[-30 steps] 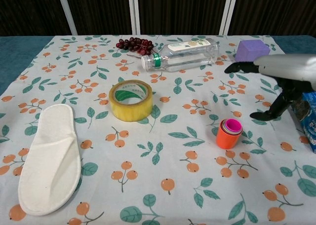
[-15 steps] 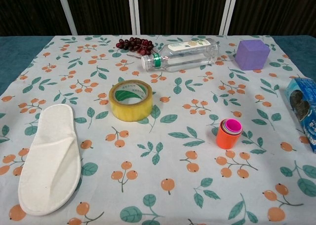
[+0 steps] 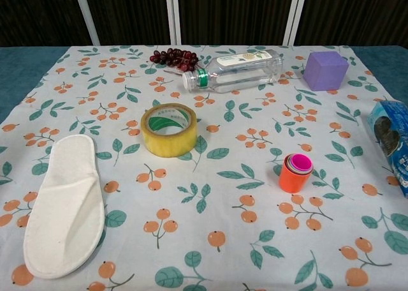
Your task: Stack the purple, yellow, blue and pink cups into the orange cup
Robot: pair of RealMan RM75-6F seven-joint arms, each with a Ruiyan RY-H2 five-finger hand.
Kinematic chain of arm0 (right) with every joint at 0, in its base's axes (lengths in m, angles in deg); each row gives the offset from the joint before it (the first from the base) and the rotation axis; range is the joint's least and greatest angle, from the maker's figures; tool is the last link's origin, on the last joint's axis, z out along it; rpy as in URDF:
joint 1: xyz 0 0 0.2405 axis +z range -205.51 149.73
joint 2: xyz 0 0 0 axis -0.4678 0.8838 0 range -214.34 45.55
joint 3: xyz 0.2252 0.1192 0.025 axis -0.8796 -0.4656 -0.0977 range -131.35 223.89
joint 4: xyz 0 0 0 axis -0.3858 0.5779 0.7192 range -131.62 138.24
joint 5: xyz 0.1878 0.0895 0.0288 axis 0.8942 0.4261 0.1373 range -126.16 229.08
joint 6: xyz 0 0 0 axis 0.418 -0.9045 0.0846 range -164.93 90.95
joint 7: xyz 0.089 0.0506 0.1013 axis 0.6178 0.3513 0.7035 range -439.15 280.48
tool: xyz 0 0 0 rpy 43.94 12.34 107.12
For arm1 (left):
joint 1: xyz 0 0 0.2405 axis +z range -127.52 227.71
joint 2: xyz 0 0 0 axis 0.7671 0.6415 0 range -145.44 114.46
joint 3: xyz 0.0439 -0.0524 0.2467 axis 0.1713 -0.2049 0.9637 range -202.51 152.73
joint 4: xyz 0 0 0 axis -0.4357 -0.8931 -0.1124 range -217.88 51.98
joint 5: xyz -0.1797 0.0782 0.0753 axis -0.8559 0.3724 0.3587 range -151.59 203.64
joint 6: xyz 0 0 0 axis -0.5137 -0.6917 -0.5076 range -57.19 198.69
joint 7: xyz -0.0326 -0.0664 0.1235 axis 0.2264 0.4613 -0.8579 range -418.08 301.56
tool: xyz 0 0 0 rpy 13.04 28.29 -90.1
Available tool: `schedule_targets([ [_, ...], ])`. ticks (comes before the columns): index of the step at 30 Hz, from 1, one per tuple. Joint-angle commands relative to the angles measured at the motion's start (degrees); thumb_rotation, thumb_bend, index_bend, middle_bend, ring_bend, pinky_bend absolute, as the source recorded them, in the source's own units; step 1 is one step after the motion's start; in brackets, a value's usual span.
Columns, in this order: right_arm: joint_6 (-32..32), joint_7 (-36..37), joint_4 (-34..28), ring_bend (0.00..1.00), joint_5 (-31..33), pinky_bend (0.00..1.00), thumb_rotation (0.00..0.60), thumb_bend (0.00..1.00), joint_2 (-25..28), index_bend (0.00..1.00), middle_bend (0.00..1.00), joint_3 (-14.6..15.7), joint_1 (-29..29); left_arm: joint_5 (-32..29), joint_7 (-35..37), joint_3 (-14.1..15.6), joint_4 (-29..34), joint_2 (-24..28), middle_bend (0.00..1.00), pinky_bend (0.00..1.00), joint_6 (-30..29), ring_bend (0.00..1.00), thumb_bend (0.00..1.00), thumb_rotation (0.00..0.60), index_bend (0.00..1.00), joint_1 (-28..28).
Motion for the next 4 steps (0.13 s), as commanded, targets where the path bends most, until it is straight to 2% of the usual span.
schedule_targets([
  [1, 0.8, 0.8, 0.1, 0.00, 0.2, 0.00, 0.600, 0.39, 0.2, 0.00, 0.00, -0.5, -0.6, 0.1, -0.1, 0.1, 0.0, 0.0, 0.02, 0.00, -0.1, 0.00, 0.80, 0.600, 0.19, 0.0],
  [4, 1.5, 1.9, -0.1, 0.00, 0.2, 0.00, 0.600, 0.39, 0.4, 0.00, 0.00, -0.9, -0.8, 0.2, -0.2, 0.1, -0.1, 0.0, 0.02, 0.00, 0.0, 0.00, 0.80, 0.600, 0.19, 0.0],
])
